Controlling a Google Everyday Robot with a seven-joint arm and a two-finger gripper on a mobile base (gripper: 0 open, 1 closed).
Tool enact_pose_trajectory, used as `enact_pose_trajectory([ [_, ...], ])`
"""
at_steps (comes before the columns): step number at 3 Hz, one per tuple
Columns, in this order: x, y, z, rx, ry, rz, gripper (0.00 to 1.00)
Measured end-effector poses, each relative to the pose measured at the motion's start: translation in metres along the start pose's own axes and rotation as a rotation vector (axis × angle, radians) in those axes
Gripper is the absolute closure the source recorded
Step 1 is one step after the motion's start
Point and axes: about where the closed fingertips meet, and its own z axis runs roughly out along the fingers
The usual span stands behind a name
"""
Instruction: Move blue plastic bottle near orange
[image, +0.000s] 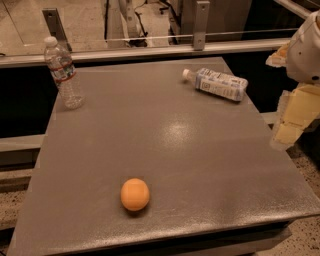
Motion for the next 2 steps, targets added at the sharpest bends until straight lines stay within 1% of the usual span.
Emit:
enact_pose_trajectory([
  [1,0.000,0.000,0.000,0.000,0.000,0.000,0.00],
  [2,-0.002,-0.019,0.008,0.029,-0.038,0.003,0.00],
])
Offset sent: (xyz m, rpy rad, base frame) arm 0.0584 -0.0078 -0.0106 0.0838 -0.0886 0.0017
